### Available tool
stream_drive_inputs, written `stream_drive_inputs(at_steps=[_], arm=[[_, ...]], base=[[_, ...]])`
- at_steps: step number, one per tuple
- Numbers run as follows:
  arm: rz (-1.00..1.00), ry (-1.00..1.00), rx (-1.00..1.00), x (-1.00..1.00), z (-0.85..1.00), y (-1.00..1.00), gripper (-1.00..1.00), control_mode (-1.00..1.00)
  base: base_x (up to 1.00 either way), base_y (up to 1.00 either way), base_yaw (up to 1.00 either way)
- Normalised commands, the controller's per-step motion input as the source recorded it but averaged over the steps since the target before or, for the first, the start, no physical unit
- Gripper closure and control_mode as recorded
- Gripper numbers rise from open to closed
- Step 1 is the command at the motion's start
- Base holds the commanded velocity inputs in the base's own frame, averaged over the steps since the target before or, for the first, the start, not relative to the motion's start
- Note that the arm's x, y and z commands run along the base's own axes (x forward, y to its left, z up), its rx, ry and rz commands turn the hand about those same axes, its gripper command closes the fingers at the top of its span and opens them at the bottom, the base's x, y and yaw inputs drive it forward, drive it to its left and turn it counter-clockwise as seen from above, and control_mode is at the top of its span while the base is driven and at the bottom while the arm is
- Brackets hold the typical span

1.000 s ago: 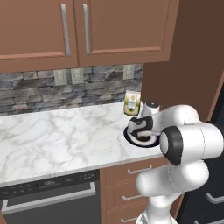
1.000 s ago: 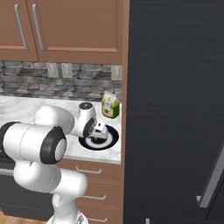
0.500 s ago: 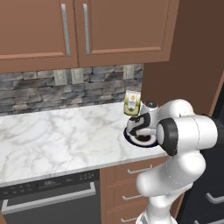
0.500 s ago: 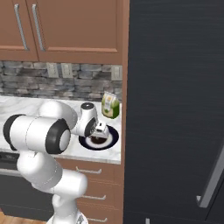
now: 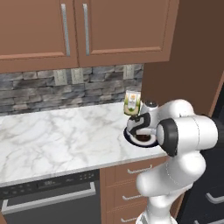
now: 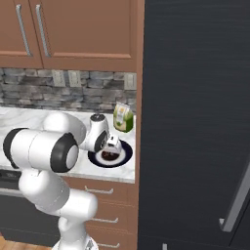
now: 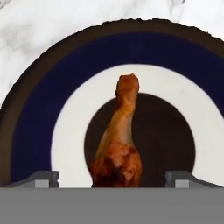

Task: Pick the chicken drumstick from the microwave and place it on plate located on the counter.

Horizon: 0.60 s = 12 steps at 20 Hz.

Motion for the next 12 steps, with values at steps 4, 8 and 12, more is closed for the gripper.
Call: stream_drive_inputs(at_steps=[4,8,12], arm=[[0.00,-0.07,0.00,-0.28,0.59,0.02,-1.00,-1.00],[0.00,-0.02,0.00,-0.05,0.94,0.09,-1.00,-1.00],[0.00,-0.04,-0.03,-0.40,0.73,0.63,-1.00,-1.00]], base=[[0.00,0.00,0.00],[0.00,0.00,0.00],[0.00,0.00,0.00]])
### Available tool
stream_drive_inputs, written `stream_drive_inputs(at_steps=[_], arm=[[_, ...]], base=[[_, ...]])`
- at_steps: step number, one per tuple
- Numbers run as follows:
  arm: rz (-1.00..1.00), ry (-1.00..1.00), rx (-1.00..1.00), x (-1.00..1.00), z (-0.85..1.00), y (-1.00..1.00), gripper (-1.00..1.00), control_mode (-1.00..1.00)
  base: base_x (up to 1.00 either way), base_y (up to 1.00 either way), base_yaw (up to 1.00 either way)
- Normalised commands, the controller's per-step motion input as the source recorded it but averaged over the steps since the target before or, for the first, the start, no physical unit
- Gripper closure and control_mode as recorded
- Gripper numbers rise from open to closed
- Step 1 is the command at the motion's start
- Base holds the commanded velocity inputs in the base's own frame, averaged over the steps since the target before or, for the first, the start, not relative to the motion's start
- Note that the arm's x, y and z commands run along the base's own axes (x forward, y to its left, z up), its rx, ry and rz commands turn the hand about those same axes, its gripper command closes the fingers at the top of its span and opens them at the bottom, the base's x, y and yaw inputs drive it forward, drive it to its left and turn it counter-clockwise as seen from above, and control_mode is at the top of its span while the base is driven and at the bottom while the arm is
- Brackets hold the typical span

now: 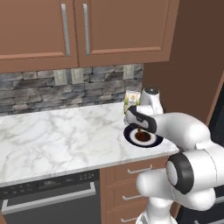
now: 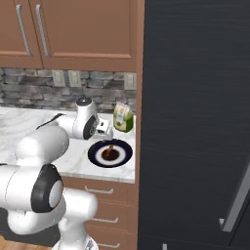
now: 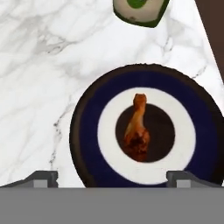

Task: Pick the chicken drumstick from the microwave and place it on plate located on the counter.

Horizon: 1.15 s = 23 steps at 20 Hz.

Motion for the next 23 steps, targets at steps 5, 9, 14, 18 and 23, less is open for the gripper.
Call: stream_drive_inputs(at_steps=[5,9,14,18,23], arm=[[0.04,-0.02,-0.01,-0.68,0.87,0.20,-1.00,-1.00],[0.09,-0.02,0.00,-0.87,0.81,0.00,-1.00,-1.00],[0.05,-0.04,0.00,-0.99,0.60,0.00,-1.00,-1.00],[0.01,0.00,0.00,-0.79,0.68,-0.12,-1.00,-1.00],[0.00,0.00,0.00,-0.47,0.55,-0.08,-1.00,-1.00]], base=[[0.00,0.00,0.00],[0.00,0.00,0.00],[0.00,0.00,0.00],[0.00,0.00,0.00],[0.00,0.00,0.00]])
